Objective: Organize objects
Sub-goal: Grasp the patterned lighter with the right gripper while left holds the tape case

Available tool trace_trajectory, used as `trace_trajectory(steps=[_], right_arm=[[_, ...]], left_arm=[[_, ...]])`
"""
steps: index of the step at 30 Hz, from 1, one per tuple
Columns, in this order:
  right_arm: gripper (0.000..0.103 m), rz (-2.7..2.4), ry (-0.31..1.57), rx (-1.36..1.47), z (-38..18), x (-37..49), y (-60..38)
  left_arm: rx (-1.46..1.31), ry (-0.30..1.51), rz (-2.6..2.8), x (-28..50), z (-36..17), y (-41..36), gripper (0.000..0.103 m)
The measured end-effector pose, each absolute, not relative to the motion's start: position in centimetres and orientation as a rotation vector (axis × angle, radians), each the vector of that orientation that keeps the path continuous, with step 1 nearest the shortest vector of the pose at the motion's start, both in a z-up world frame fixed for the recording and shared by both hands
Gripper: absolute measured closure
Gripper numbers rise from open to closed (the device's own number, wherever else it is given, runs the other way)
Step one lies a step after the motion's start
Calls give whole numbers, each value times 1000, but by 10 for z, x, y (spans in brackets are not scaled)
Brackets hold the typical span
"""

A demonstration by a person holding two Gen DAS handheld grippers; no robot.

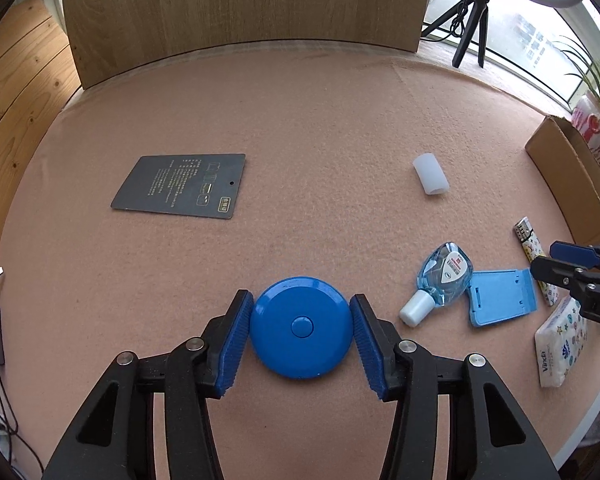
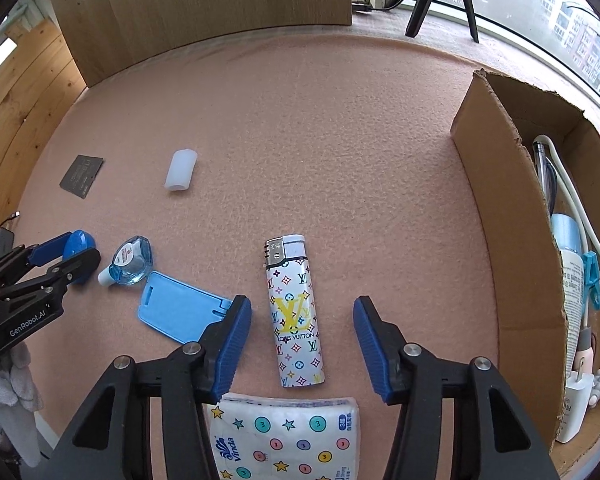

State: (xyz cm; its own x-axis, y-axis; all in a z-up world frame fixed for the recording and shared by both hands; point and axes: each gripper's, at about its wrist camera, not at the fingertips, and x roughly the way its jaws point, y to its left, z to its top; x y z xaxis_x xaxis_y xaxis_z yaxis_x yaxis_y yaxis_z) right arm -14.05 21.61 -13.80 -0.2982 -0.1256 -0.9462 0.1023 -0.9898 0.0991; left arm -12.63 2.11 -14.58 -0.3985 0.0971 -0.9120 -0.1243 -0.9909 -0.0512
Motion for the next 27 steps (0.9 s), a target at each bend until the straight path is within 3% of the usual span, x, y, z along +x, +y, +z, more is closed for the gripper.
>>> trace_trajectory(steps=[7, 10, 13, 27], right_arm=[[66, -2443, 134, 1789, -143, -141, 208], [82, -2439, 170, 1770, -142, -139, 200], [82, -2460, 202, 1760, -142, -137, 197], [82, -2561, -54, 1623, -104, -122, 235]], left_arm=[[-1639, 5, 2537, -95, -143, 13, 49], [-1644, -28, 2535, -88, -142, 10, 50], [-1652, -83, 2528, -83, -141, 6, 50], [-1579, -174, 2516, -81, -111, 22, 50]])
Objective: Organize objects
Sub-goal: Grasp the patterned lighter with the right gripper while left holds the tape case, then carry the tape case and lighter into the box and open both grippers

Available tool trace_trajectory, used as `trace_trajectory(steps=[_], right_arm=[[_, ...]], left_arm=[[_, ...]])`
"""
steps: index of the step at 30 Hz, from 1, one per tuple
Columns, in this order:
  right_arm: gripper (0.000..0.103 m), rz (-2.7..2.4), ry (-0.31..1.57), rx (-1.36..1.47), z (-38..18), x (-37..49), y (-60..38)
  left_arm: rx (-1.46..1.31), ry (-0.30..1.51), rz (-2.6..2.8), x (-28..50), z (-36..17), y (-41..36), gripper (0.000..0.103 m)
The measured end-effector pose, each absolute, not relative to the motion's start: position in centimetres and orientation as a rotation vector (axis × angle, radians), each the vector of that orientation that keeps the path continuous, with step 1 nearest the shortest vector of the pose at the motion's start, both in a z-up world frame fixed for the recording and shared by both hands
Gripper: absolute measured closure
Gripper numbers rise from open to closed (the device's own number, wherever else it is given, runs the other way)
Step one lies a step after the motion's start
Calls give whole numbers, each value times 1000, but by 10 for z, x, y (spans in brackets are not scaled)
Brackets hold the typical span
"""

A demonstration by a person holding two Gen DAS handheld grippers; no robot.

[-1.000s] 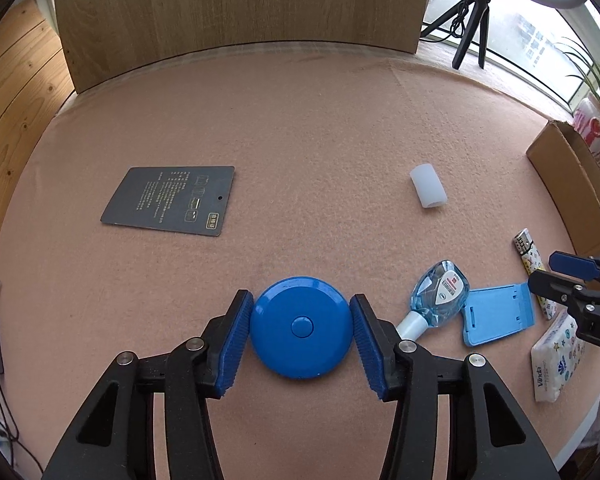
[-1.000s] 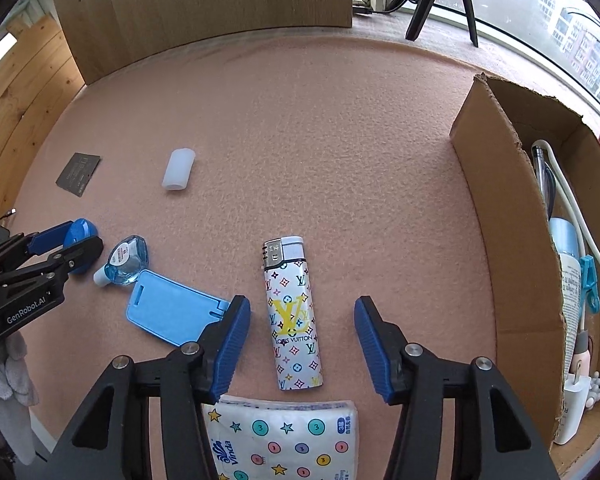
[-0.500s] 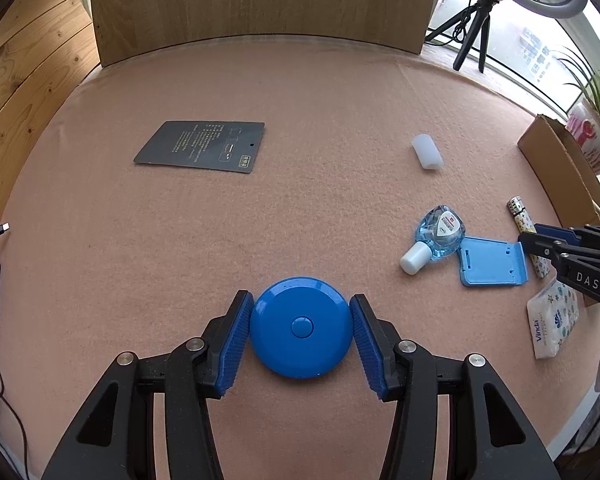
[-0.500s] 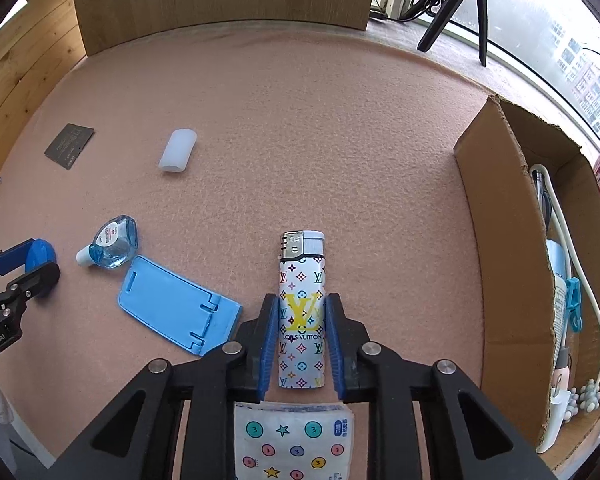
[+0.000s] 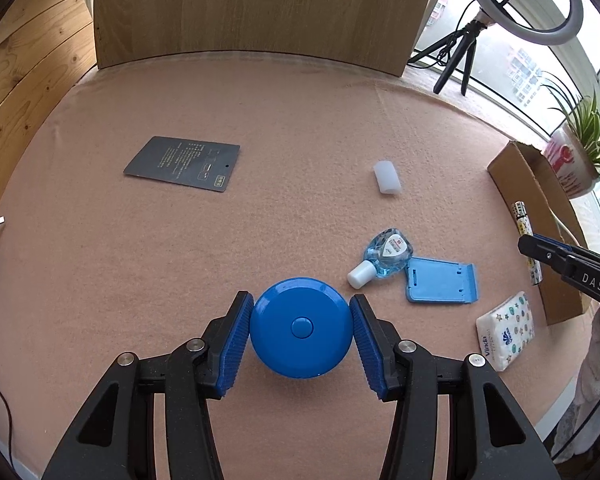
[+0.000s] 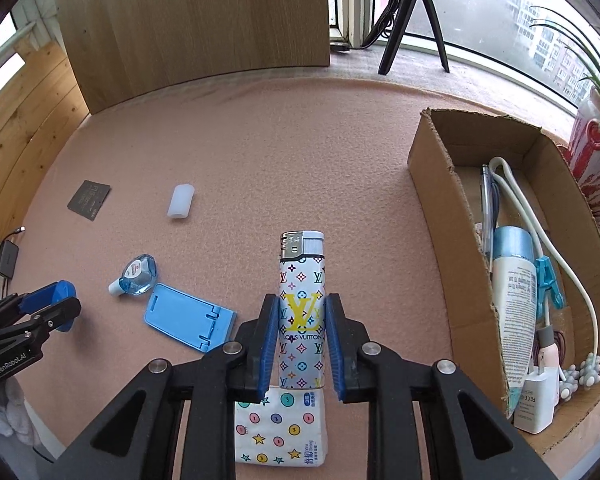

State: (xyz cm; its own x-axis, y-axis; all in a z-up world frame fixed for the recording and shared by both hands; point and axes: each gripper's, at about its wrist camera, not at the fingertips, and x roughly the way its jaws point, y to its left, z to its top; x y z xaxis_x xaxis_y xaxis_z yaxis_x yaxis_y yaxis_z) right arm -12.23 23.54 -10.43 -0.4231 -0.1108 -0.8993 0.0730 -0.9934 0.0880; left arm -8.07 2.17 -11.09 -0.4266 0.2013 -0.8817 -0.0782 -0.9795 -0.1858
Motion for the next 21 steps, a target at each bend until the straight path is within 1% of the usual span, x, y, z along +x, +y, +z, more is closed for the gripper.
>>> trace_trajectory(steps=[6, 11, 21], right_arm=[[82, -2606, -184, 1552, -81, -112, 268], [82, -2663, -263, 1506, -64, -99, 303], [82, -2791, -324, 1522, -59, -80, 373]], left_arm=[[-1502, -185, 2501, -96, -89, 48, 50], [-1434, -170, 2472, -104, -72, 86, 50], [-1341, -108, 2374, -131, -57, 180, 50]])
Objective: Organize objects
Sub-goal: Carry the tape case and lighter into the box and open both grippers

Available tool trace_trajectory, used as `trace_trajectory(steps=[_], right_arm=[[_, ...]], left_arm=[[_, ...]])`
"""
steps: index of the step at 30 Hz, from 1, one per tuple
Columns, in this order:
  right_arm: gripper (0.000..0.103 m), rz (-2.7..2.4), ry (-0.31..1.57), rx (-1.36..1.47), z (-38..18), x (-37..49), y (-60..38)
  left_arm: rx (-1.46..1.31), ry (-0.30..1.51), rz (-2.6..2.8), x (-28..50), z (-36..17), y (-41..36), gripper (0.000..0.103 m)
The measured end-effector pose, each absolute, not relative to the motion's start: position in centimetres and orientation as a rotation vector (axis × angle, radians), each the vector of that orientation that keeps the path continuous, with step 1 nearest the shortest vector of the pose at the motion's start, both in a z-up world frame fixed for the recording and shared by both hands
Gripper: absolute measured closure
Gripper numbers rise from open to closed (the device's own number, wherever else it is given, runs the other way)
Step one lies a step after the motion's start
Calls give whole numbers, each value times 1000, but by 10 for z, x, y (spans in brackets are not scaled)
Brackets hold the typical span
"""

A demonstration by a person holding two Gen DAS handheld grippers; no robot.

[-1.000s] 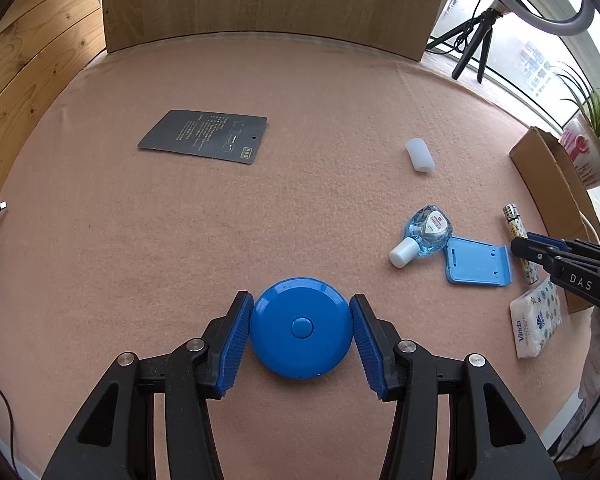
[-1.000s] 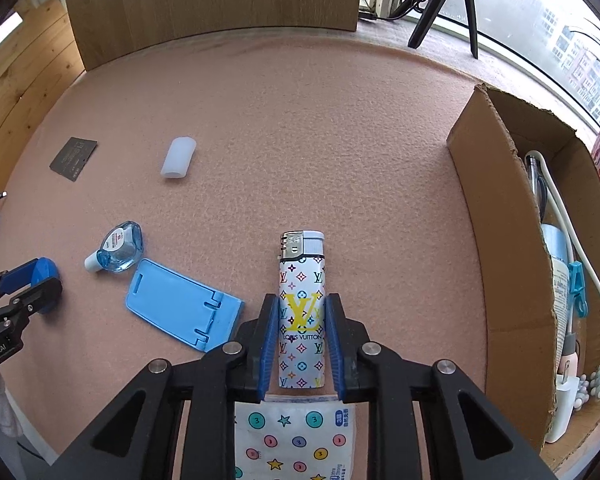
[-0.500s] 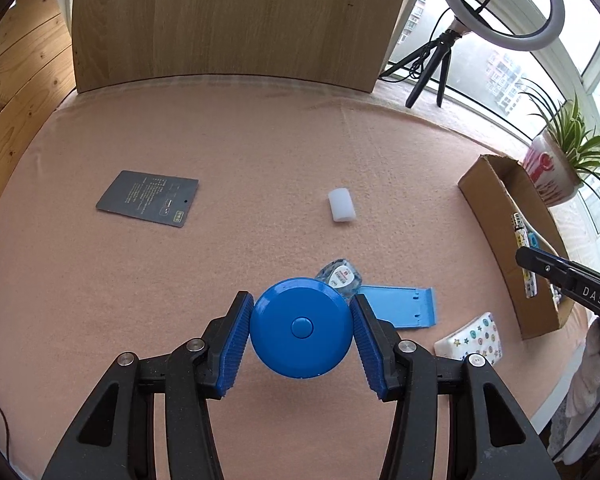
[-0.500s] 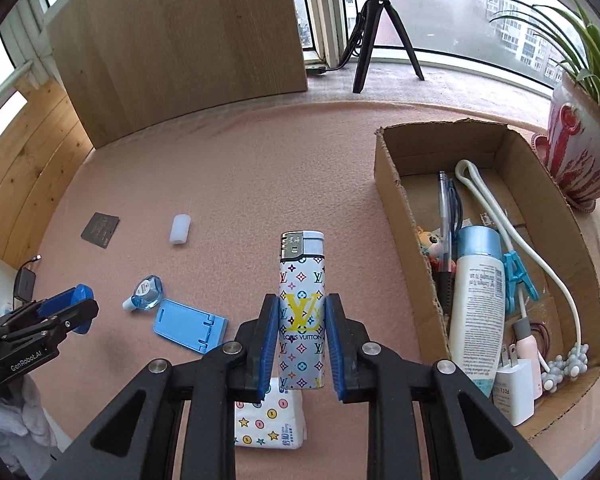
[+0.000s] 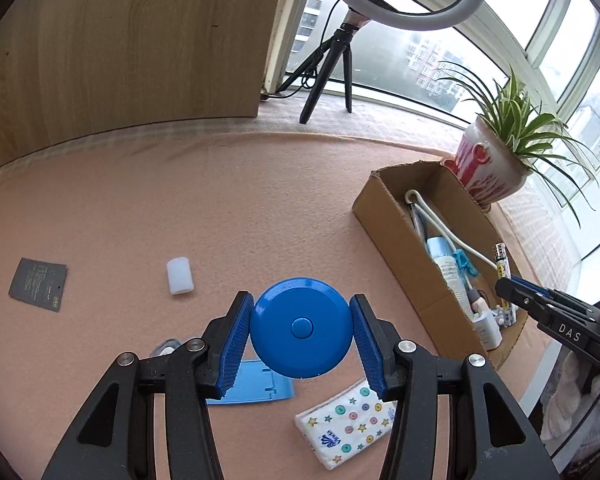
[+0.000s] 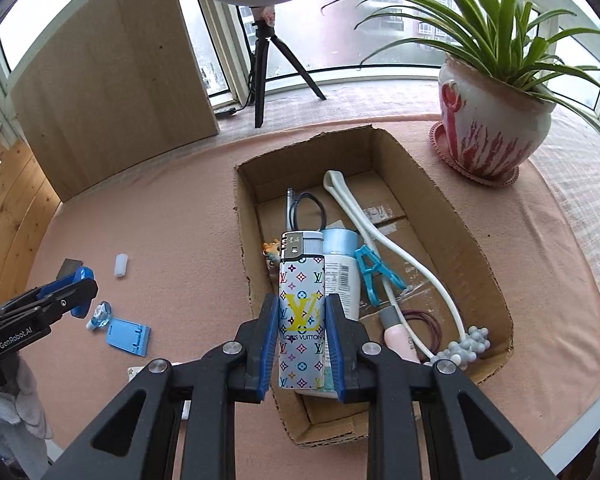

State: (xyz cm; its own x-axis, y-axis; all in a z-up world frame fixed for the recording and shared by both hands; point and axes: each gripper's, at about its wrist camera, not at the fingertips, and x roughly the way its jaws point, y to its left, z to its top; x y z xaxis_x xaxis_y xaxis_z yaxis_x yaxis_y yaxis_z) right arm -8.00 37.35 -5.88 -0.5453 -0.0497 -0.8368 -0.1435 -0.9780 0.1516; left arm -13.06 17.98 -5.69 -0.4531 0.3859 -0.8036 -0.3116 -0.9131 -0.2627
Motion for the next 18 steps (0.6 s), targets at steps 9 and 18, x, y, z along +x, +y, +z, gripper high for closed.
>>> trace_trajectory(steps=[9, 18], right_arm=[[82, 2651, 342, -1436, -64, -70, 410], [82, 2645, 363, -1424, -66, -63, 425]], left_arm=[[-1277, -35, 2306, -153, -42, 264, 50], [-1240, 24, 2246, -167, -40, 333, 50]])
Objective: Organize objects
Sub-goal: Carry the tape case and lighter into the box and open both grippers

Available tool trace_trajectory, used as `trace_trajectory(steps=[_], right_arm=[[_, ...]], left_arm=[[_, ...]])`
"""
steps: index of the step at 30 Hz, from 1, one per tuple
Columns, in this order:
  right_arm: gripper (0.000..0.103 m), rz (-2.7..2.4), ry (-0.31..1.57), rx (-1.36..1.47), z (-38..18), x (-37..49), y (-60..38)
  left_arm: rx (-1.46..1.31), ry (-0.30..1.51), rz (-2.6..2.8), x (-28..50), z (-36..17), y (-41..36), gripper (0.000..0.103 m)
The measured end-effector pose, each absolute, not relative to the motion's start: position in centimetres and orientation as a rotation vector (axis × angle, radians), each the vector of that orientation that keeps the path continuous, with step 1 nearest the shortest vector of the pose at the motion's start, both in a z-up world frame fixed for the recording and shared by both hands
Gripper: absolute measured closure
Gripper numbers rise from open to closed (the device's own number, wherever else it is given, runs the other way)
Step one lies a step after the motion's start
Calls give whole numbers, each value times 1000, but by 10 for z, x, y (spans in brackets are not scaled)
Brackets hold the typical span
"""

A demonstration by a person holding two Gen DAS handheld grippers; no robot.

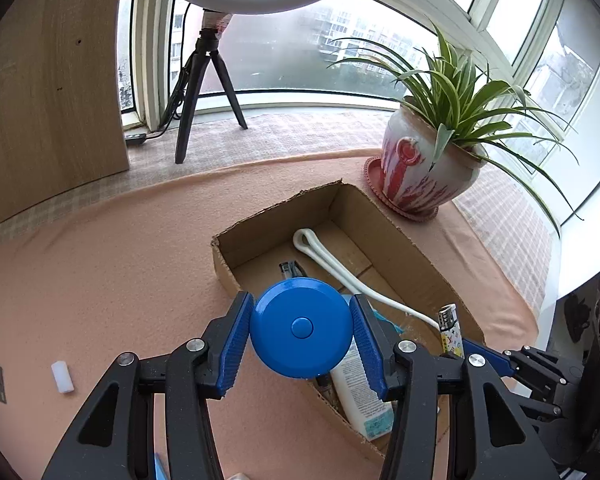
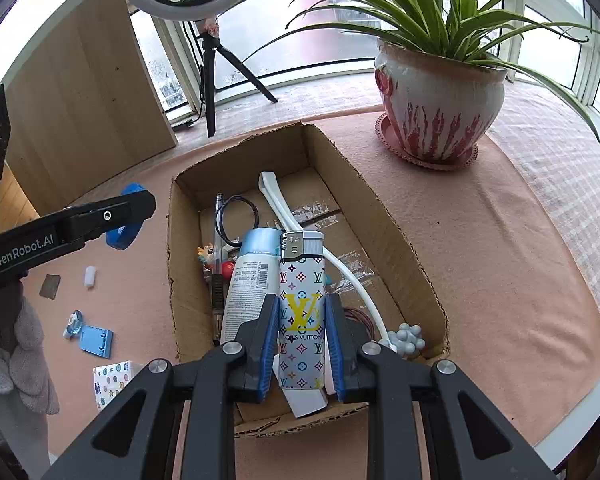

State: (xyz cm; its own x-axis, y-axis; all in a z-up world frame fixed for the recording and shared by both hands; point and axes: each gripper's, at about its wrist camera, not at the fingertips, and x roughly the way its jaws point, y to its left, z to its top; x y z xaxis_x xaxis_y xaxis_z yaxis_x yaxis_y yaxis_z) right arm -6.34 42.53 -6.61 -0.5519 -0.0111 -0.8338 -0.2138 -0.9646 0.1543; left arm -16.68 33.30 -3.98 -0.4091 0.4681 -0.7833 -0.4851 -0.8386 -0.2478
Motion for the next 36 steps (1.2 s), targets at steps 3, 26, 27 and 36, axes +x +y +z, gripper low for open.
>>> trace_trajectory(steps=[3, 26, 27, 36], right_arm=[[82, 2647, 359, -1416, -65, -62, 428], [66, 2673, 394, -1387, -61, -59, 423], [66, 2677, 400, -1385, -61, -60, 421], [66, 2718, 394, -1412, -62, -67, 390]], left_arm=[[-1234, 37, 2243, -168, -41, 346, 49], [-1277, 6, 2346, -170, -42, 295, 32], [-1281, 6, 2357, -169, -42, 288, 32], [-1308, 10, 2440, -155, -42, 222, 32]])
